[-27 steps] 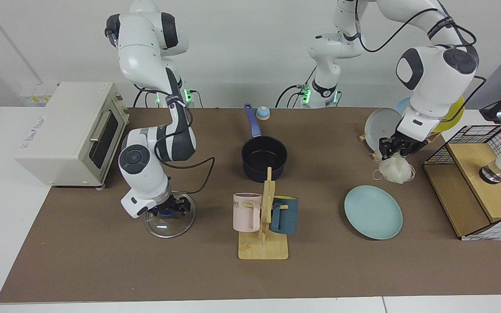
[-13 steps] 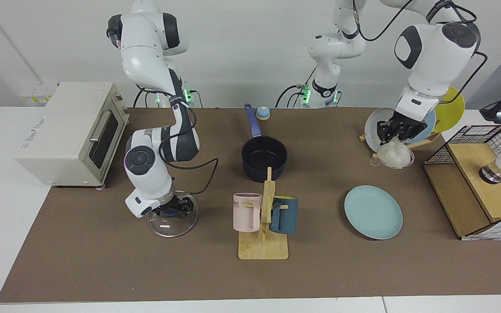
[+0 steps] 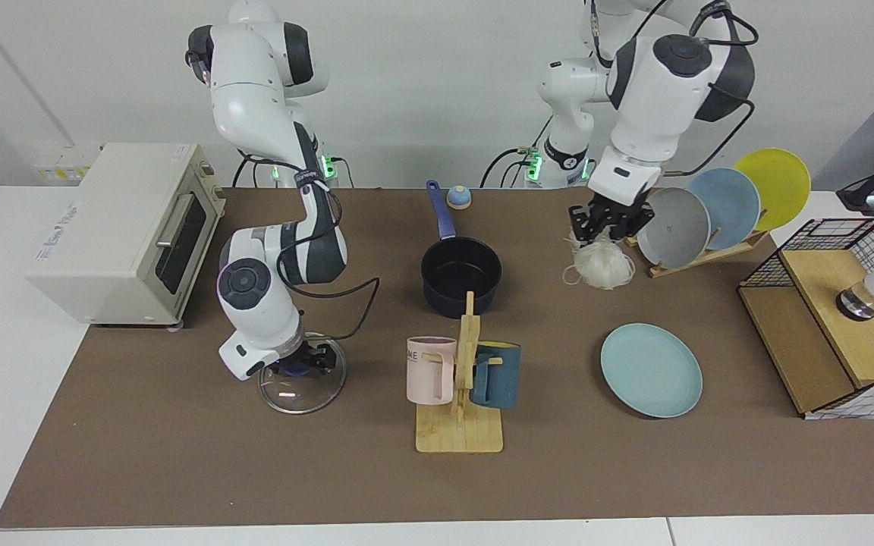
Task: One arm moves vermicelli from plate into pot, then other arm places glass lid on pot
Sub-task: 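Carry the vermicelli over the black pot with the left gripper and release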
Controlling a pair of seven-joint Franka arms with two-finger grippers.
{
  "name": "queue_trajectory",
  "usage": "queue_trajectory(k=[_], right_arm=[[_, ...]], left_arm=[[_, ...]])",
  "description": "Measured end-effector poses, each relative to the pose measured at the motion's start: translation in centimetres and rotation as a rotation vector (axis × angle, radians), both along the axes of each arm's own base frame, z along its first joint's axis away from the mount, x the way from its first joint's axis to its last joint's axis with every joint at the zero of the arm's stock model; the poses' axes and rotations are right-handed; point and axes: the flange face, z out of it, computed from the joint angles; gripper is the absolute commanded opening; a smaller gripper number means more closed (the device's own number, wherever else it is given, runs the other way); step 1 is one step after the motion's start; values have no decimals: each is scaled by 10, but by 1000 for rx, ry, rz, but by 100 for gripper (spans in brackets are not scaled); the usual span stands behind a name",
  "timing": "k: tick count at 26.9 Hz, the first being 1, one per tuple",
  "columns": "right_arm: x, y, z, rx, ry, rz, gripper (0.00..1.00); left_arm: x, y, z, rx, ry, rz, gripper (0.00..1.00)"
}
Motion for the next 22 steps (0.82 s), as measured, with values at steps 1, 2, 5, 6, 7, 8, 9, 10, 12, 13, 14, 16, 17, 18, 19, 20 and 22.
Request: queue_trajectory(k=[1,2,5,6,7,8,9,10,12,13,14,16,17,18,19,20,22], right_arm=[[0,0,0,0,0,0,100],[0,0,0,0,1,0,100],[-1,0,2,0,3,0,99],[-1,0,2,0,4,1,98],[-1,1,3,0,4,1,96],[-1,1,3,1,4,1,95],[-1,1,4,1,3,1,94],[-1,1,4,1,3,2,90],[-1,2,4,1,3,3,76],[-1,2,5,1,3,3,67],[-1,2,5,1,3,3,60],[-1,2,5,1,3,3,48],[-1,2,5,1,3,3,41],[-1,3,5,1,3,4,34],[-1,3,6,0,3,5,29],[-1,2,7,-1,2,5,23],[-1,3,9,2,-1,5,12]], left_arm=[[-4,-13,0,-2,1,3,0],[-8,-25,0,-4,1,3,0],[-22,-61,0,-10,1,1,0],[-26,-72,0,-12,2,0,0],[-31,-81,0,-13,3,0,0],[-35,-90,-1,-14,5,0,0],[-39,-98,-3,-15,8,0,0],[-43,-104,-4,-15,10,0,0],[-49,-116,-11,-18,9,-4,0],[-51,-121,-15,-21,6,-8,0],[-53,-125,-19,-23,2,-12,0],[-57,-131,-29,-26,0,-18,0],[-59,-134,-35,-25,3,-21,0],[-61,-137,-41,-26,5,-22,0],[-64,-141,-47,-28,6,-22,0],[-67,-145,-53,-31,5,-22,0],[-73,-154,-65,-40,-1,-24,0]])
